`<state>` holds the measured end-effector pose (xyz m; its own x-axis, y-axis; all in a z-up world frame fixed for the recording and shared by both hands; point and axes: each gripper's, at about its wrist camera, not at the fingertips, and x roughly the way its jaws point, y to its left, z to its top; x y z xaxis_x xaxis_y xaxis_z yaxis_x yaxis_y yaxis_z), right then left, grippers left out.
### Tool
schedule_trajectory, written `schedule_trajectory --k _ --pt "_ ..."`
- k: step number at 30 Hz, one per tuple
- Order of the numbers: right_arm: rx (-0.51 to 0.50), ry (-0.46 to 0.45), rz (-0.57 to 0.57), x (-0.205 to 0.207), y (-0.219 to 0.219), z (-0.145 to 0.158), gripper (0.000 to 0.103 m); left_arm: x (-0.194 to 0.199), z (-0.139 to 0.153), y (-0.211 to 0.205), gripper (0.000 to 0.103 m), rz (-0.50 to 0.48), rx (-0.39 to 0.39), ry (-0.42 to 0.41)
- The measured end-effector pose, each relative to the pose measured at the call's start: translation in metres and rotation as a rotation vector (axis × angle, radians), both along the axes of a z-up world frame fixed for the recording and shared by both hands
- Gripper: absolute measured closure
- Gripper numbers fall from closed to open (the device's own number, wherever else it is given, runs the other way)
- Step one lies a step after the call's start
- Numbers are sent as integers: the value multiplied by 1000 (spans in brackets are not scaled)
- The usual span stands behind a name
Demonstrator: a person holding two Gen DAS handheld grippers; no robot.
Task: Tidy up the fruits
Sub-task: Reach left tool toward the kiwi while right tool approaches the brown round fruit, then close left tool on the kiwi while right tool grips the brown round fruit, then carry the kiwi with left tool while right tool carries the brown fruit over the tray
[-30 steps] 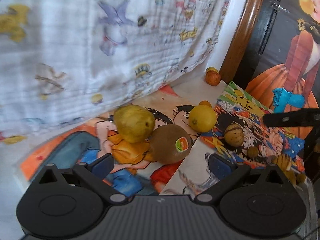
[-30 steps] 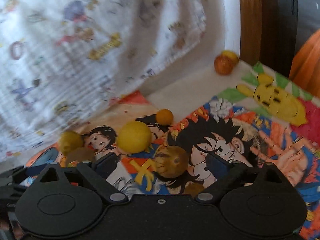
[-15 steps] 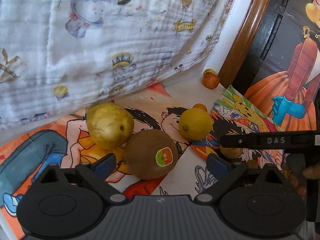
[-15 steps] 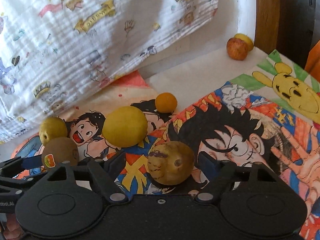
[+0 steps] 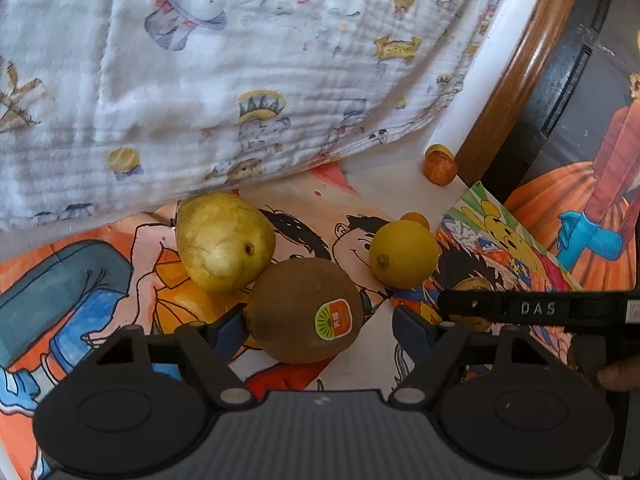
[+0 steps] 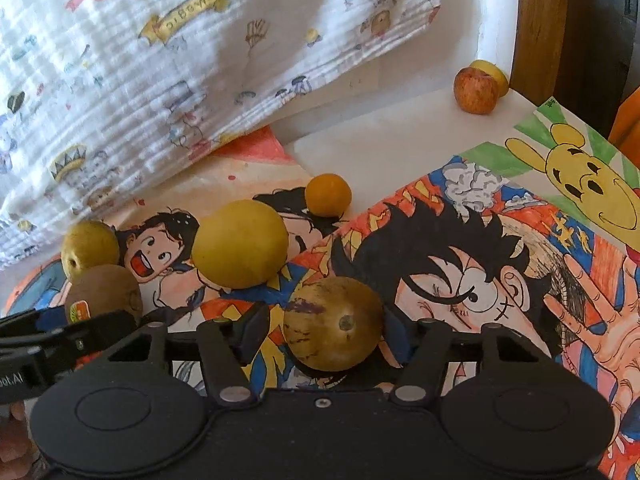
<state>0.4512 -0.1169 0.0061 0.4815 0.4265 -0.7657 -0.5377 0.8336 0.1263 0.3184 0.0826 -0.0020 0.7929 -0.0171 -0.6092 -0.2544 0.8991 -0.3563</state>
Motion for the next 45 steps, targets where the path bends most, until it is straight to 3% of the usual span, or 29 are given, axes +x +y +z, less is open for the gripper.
schedule_trajectory --k 9,17,30,45 --pt "-80 -35 20 -3 11 -5 46 1 0 3 36 54 -4 11" --pt "-98 -62 27 -6 14 -5 52 1 0 4 38 61 -7 16" --pt "-27 -75 56 -41 -3 12 52 -20 4 1 40 58 -34 34" --pt "82 -138 -32 -129 -67 58 52 -71 31 -23 40 13 -53 6"
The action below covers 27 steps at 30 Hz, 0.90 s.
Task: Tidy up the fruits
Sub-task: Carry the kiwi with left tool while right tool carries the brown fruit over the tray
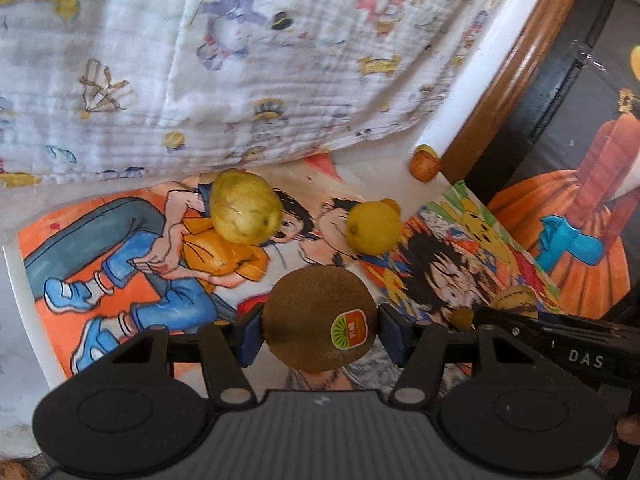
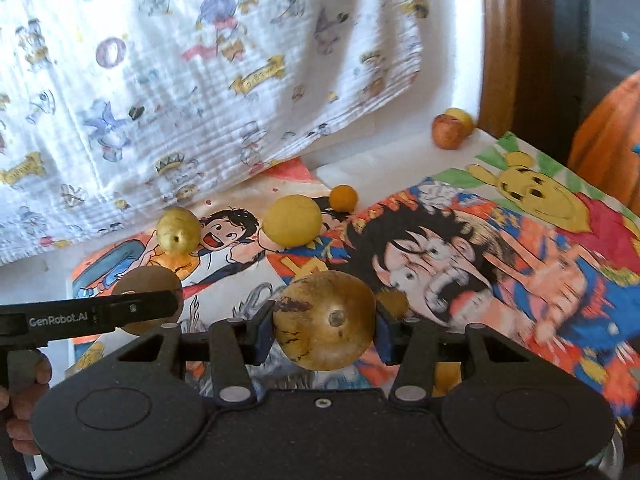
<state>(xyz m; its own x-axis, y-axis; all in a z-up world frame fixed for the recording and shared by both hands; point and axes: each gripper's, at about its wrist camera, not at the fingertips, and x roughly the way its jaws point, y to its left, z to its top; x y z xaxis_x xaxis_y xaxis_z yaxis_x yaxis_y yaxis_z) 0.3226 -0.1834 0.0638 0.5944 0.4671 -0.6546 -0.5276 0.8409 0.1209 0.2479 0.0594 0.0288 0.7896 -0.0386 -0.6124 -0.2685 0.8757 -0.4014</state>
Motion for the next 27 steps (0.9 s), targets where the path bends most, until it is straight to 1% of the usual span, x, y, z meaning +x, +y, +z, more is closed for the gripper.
schedule_trajectory --k 5,9,13,19,22,27 --pt "24 -18 -52 -32 -31 6 52 -12 9 -22 40 -52 -4 -14" --pt "28 -32 -100 -54 -56 6 52 -18 13 -44 40 -106 -10 -24" --pt "44 -6 -154 -70 -86 -3 52 -24 14 -68 40 -170 3 -22" --pt "54 37 -224 -86 -115 -19 52 -31 5 -102 40 -281 4 3" --pt "56 47 -252 -89 -126 -25 52 -34 1 -116 40 -327 10 14" --pt "31 45 -295 -87 -137 -36 52 -37 -7 -133 40 -391 29 35"
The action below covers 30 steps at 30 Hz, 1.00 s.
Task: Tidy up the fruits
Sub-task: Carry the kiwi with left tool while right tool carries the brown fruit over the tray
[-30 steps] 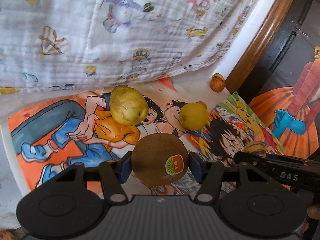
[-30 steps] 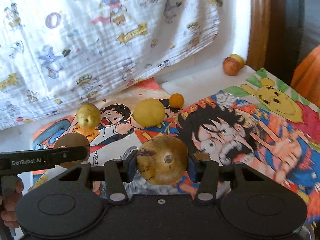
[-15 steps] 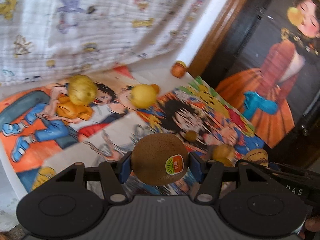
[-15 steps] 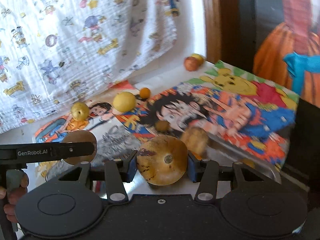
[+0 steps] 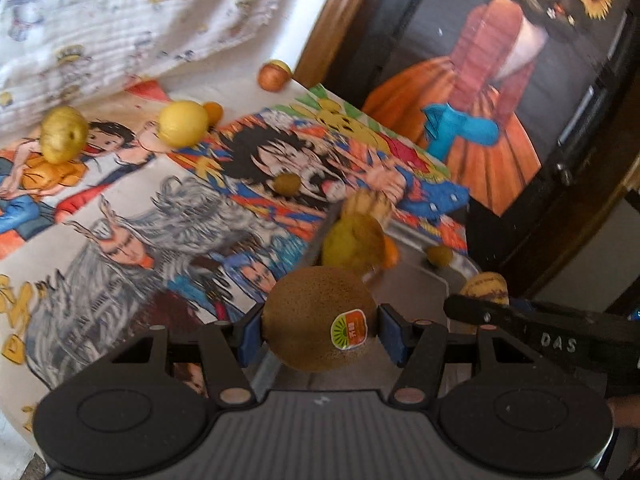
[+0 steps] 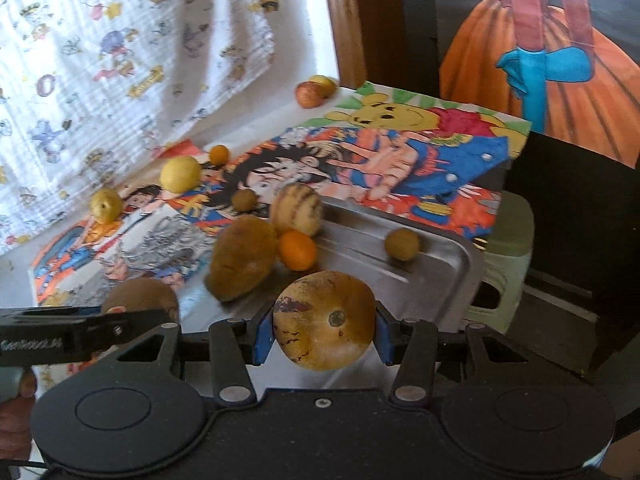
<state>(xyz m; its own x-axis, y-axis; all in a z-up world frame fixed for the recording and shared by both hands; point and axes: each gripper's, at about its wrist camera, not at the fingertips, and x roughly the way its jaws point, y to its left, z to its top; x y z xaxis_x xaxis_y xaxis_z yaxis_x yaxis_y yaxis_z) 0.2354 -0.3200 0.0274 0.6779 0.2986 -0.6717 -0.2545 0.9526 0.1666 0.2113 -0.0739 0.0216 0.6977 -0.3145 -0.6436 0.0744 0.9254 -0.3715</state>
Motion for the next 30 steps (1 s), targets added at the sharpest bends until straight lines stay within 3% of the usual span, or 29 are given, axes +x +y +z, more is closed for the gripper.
schedule_trajectory --k 18,30 --pt "-11 -13 -69 48 -14 -24 52 17 -16 -32 40 -99 90 -7" --pt "4 -7 -75 52 -12 -29 50 21 -16 -36 38 -106 104 -17"
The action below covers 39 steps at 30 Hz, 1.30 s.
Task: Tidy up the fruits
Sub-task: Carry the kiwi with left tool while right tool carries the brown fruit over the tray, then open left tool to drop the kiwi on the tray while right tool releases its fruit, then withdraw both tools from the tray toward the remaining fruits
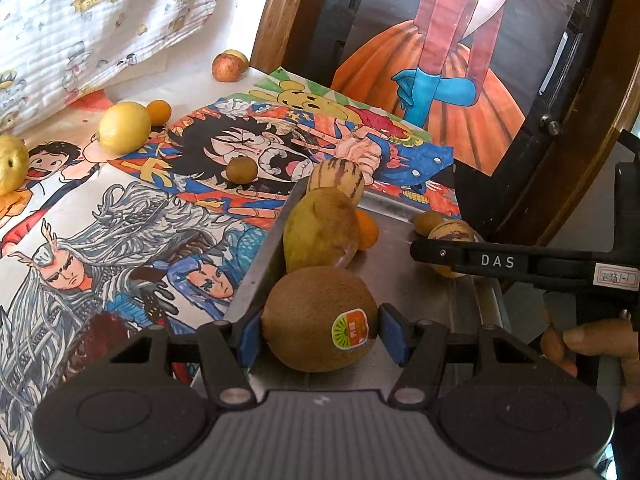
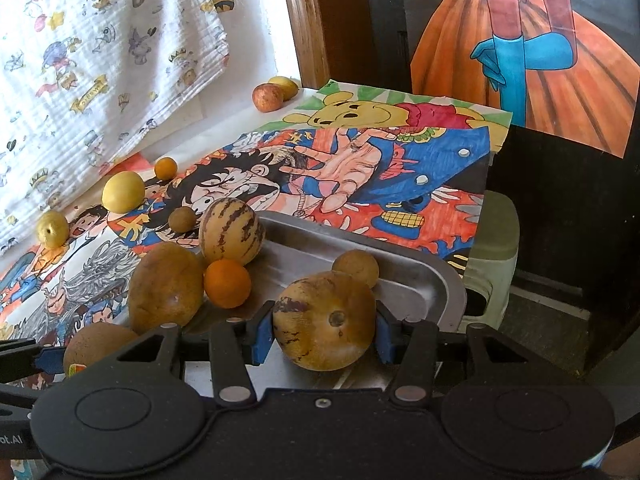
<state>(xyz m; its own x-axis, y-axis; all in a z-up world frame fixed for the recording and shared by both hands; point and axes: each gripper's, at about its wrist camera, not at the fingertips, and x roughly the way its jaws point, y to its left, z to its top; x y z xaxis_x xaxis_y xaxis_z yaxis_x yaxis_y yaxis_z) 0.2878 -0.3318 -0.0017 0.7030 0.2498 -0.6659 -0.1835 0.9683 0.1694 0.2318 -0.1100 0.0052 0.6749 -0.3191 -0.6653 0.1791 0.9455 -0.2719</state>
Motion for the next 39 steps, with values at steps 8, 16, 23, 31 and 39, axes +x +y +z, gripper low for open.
schedule_trajectory --k 8,16,23,31,39 --pt "11 8 -28 -3 1 1 47 -3 2 0 29 -10 1 16" --pt "26 -25 -35 -19 -1 14 33 -16 13 3 17 11 12 -3" --pt "35 -56 -51 -40 -3 29 15 -31 27 13 3 56 21 -33" --pt "32 -69 -49 -71 1 45 1 -52 41 25 1 111 52 -55" --pt "-55 -11 -45 -107 27 45 1 -69 42 41 1 146 99 -45"
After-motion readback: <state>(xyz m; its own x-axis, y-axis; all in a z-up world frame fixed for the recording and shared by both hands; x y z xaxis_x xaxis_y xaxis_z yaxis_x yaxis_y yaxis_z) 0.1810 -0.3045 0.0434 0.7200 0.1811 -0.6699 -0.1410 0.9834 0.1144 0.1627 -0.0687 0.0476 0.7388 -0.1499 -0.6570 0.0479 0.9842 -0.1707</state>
